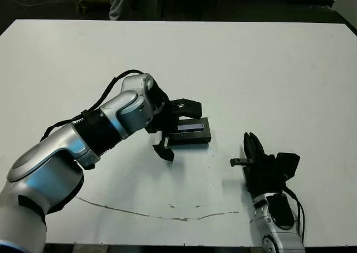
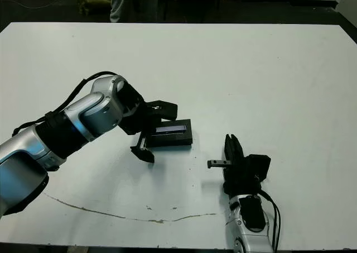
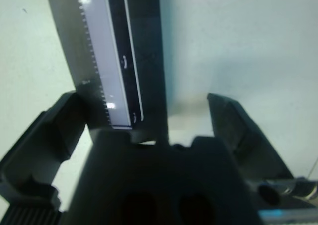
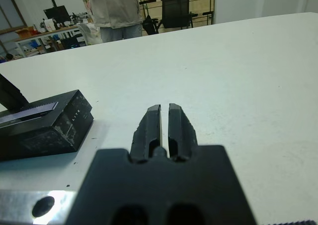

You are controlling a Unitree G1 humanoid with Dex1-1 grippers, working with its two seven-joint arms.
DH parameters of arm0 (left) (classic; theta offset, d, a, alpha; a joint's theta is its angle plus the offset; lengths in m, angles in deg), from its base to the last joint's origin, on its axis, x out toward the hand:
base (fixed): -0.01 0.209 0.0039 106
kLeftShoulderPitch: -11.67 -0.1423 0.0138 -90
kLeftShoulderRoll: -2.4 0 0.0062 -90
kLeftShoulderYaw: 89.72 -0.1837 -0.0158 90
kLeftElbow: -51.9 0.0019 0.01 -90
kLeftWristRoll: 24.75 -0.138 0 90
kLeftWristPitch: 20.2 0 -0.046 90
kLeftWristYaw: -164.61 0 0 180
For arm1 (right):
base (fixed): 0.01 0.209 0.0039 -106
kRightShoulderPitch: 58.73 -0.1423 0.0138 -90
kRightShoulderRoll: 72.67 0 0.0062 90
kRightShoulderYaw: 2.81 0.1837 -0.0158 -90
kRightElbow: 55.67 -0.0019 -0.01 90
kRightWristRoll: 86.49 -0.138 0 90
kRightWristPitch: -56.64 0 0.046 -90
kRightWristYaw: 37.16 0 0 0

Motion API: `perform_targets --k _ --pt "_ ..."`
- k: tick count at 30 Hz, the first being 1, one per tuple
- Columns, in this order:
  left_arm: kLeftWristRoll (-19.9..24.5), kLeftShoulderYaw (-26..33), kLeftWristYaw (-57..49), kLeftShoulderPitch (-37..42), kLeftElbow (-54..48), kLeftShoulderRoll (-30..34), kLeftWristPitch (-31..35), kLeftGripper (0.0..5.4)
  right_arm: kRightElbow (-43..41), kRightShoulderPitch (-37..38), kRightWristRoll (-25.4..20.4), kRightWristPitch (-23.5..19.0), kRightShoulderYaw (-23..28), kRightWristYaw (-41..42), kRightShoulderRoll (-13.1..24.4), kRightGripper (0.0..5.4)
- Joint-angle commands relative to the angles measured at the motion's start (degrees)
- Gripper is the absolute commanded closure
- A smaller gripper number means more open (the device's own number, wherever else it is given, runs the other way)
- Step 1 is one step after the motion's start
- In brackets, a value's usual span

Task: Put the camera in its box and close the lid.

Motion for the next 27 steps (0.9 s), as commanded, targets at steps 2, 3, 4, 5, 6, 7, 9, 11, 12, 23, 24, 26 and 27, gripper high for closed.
perform_targets --k 2,3,4,5,6,7,9,11,12,23,24,26,27 --pt "0.09 0.81 -1.47 -2.22 0.30 0.15 -7.99 0.01 2.40 1.01 0.24 -0.65 0.38 0.24 0.69 5.40" --pt "0.78 2.19 -1.95 -2.14 0.80 0.01 -10.02 0.01 2.23 1.06 0.52 -0.96 0.37 -0.02 0.71 5.40" --pt "1.31 3.77 -2.63 -1.82 1.15 -0.12 -10.95 0.01 2.17 1.11 0.83 -0.93 0.35 -0.19 0.75 5.40" --pt "1.55 5.25 -3.39 -1.37 1.22 -0.07 -11.80 0.01 2.12 1.14 0.94 -0.91 0.36 -0.22 0.79 5.40" --pt "1.36 6.58 -4.41 -0.90 0.74 0.27 -12.41 0.01 2.23 1.13 0.98 -0.67 0.40 -0.10 0.87 5.40" --pt "1.69 8.59 -5.57 -0.65 0.13 0.64 -12.53 0.01 2.81 1.02 1.05 0.34 0.48 0.16 0.99 5.40" --pt "2.32 12.30 -7.71 -0.58 -1.33 1.22 -12.18 0.01 3.38 0.88 0.54 0.94 0.67 0.46 0.95 5.40" --pt "2.55 14.93 -9.56 -0.81 -2.78 1.79 -12.72 0.01 3.30 0.99 -0.55 0.67 0.73 0.65 0.51 5.40" --pt "2.60 15.82 -10.07 -0.87 -3.45 2.05 -12.66 0.01 3.23 1.03 -0.82 0.54 0.70 0.68 0.38 5.40" --pt "15.85 34.17 -16.05 -7.84 -11.33 4.04 -10.54 0.01 1.55 1.21 -0.47 -0.09 0.92 0.46 0.73 5.40" --pt "17.98 36.08 -16.52 -9.21 -12.77 4.10 -9.18 0.01 1.09 1.23 -0.18 -0.21 0.95 0.39 0.94 5.40" --pt "22.37 40.33 -18.40 -13.21 -17.29 4.19 -5.71 0.01 -0.17 1.21 -0.21 -0.30 1.02 0.59 1.32 5.40" --pt "23.96 41.97 -19.67 -15.29 -19.66 4.28 -4.67 0.01 -0.56 1.16 -0.45 0.13 1.06 0.89 1.46 5.40"
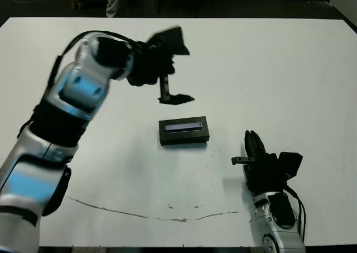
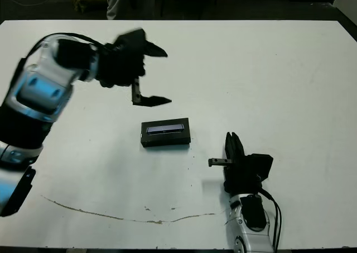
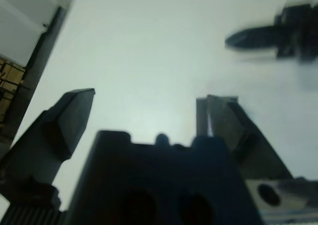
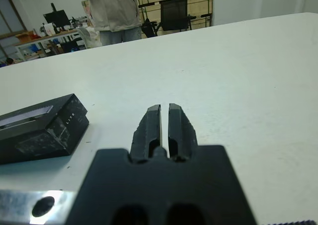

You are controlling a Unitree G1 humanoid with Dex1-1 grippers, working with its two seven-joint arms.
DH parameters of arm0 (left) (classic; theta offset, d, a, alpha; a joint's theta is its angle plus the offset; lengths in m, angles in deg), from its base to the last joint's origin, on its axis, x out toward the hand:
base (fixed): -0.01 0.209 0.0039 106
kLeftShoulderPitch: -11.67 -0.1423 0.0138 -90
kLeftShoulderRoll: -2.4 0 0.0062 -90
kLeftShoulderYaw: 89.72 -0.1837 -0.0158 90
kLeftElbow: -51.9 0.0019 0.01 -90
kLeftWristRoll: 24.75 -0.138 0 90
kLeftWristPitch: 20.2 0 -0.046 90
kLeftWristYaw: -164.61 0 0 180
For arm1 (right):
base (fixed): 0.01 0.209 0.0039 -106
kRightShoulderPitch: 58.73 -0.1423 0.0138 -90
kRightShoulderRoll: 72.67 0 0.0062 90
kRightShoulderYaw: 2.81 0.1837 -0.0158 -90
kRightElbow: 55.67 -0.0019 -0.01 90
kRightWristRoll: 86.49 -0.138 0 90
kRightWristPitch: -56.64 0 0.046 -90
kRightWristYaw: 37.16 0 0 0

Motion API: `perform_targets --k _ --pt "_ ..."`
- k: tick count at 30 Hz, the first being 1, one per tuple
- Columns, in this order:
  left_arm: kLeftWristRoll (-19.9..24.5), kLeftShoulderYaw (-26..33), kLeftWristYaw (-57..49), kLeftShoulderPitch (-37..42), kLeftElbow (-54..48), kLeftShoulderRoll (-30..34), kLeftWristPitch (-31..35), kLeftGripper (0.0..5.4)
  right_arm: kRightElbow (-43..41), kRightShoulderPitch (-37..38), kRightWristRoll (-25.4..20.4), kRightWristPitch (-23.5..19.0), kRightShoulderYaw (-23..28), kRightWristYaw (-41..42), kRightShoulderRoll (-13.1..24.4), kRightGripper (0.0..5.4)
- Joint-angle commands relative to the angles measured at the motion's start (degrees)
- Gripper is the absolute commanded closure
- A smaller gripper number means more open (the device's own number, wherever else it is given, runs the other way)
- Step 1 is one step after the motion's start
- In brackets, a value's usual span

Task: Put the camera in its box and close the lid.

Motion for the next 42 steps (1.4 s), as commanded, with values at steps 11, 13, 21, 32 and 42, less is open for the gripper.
perform_targets --k 11,13,21,32,42 --pt "16.02 18.37 -32.34 -42.39 -26.37 -21.10 -7.71 1.38 -13.46 -2.83 -1.65 -8.95 -3.03 2.32 2.74 5.40" --pt "16.16 17.84 -33.78 -47.22 -26.96 -22.83 -11.94 1.85 -15.03 -4.06 -1.57 -10.85 -4.05 2.23 2.72 5.40" --pt "21.44 17.69 -41.17 -60.12 -31.56 -27.24 -16.90 3.84 -15.13 -10.59 1.67 -13.07 -9.00 2.30 2.77 5.40" --pt "21.34 15.21 -46.68 -61.28 -33.85 -25.94 -18.71 5.38 -6.47 -17.44 3.62 -16.53 -11.64 1.61 0.02 5.40" --pt "21.72 12.88 -49.86 -61.11 -34.56 -24.50 -18.49 5.38 1.41 -20.71 4.58 -17.83 -11.16 1.35 -1.14 5.40"
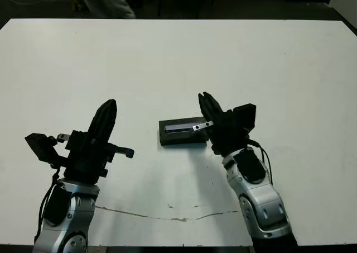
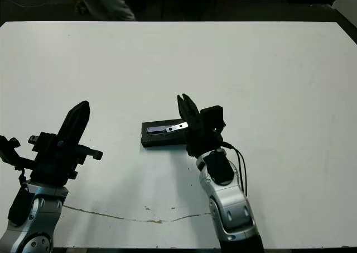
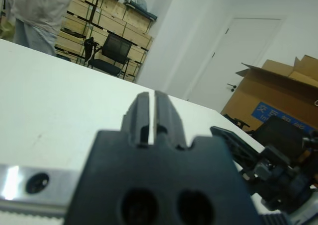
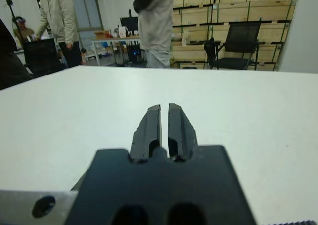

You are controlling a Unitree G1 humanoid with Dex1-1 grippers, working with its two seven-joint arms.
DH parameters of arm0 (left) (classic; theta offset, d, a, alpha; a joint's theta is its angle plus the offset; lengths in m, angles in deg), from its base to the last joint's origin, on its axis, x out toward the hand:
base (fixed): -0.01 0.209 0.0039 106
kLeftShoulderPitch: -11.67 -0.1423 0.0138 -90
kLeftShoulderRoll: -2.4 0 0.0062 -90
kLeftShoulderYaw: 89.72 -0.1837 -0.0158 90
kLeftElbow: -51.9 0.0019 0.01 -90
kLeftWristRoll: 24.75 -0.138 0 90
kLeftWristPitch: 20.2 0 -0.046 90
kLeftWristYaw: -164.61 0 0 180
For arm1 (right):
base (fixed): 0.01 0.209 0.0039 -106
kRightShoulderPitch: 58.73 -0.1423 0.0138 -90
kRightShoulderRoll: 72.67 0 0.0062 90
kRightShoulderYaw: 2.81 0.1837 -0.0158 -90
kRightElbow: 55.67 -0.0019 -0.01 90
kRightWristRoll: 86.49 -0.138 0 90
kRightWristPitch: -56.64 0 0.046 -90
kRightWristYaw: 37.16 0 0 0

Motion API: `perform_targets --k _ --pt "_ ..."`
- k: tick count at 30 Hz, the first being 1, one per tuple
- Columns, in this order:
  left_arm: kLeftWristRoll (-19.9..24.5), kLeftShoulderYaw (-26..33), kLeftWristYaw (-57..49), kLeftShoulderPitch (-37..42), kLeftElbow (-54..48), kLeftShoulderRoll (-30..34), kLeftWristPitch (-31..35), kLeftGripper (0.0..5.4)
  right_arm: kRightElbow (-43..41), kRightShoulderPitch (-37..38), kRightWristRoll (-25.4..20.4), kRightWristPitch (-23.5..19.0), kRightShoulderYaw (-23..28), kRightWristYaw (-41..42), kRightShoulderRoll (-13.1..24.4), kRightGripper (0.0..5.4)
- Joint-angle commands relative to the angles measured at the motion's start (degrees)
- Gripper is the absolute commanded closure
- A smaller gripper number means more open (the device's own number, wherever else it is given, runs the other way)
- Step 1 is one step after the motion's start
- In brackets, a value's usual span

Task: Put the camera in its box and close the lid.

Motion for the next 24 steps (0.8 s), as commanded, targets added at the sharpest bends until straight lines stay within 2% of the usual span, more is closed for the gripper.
perform_targets --k 1,12,21,24 --pt "0.05 -0.57 -0.93 -0.70 0.09 0.77 0.67 5.38 2.89 -0.29 0.43 -1.69 0.64 -0.36 0.09 5.40" --pt "-1.11 -2.16 -3.74 -0.54 -0.67 0.80 -0.11 5.38 8.04 2.96 1.85 -7.10 -0.74 -0.36 0.67 5.40" --pt "-0.52 -2.35 -5.32 -0.78 -1.69 0.78 0.76 5.38 9.86 8.64 2.65 -5.53 -1.42 0.81 2.84 5.40" --pt "-1.33 -2.59 -5.15 -0.78 -1.38 1.02 0.05 5.38 8.85 9.58 3.00 -6.55 -1.68 0.65 3.16 5.40"
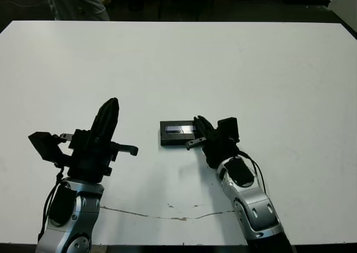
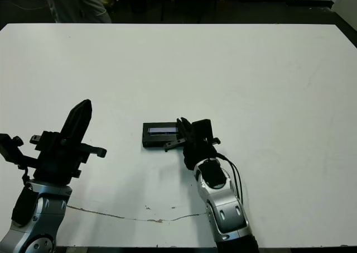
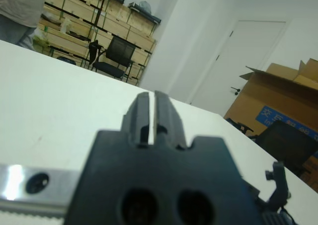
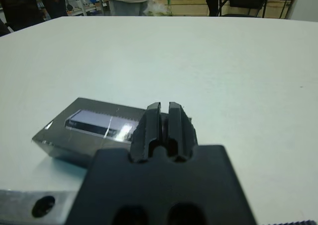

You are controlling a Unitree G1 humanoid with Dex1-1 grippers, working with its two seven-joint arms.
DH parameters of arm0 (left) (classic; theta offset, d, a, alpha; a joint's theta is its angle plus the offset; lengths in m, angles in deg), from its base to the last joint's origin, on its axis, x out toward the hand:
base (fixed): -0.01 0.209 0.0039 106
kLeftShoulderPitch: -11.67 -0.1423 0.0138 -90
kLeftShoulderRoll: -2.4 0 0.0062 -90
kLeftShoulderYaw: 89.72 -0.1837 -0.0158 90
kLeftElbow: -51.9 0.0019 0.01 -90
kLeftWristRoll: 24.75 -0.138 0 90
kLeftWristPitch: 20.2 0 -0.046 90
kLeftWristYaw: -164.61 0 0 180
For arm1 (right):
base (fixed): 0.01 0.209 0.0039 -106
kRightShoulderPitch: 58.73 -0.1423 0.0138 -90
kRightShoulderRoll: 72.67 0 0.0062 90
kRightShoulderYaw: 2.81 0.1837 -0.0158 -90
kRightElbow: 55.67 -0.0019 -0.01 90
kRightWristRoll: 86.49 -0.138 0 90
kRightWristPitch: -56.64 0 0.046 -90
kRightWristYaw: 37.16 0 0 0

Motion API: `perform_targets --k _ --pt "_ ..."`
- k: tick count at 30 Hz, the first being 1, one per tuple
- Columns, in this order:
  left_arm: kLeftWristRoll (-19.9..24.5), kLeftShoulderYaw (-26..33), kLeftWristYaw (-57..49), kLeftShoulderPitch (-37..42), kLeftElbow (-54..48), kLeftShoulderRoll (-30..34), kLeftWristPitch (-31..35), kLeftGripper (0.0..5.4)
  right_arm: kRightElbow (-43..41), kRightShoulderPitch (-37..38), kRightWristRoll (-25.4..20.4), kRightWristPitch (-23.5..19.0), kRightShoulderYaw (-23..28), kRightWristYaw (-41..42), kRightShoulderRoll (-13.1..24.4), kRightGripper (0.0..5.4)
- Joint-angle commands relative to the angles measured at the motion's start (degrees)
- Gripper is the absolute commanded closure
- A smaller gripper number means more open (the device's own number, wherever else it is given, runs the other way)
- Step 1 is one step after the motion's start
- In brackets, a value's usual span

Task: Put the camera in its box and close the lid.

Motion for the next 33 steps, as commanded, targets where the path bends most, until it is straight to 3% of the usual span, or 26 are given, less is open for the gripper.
perform_targets --k 1,5,8,12,16,21,30,33 --pt "-0.95 -0.26 -0.26 -0.84 0.49 0.91 -0.03 5.38 1.95 4.72 0.90 -4.58 -0.31 0.03 1.67 5.40" --pt "-0.93 -0.26 -0.32 -0.91 0.77 0.90 -0.11 5.38 -1.16 5.92 -0.10 -4.07 0.15 0.70 1.83 5.40" --pt "-0.54 0.00 -0.41 -0.90 0.80 0.89 0.05 5.38 -3.83 6.83 -1.25 -0.90 1.50 0.69 1.28 5.40" --pt "-0.86 0.62 -0.52 -0.85 1.41 0.68 -0.84 5.38 -10.61 7.98 -3.79 3.75 4.72 1.06 1.30 5.40" --pt "-1.15 1.53 -0.05 -0.70 2.26 1.14 -1.95 5.38 -18.95 9.03 -6.44 5.80 8.59 0.03 0.88 5.40" --pt "-2.30 3.12 -0.53 -0.95 2.90 1.63 -3.08 5.38 -25.43 10.95 -5.43 8.04 13.31 -1.62 2.54 5.40" --pt "-4.09 5.00 -0.98 -2.05 6.15 0.38 -8.17 5.38 -11.93 13.27 -4.93 20.62 19.46 -3.58 1.59 5.40" --pt "-4.62 5.03 -1.44 -2.12 6.99 -0.06 -9.05 5.38 -5.75 12.60 -2.96 27.76 19.87 -4.68 1.32 5.40"
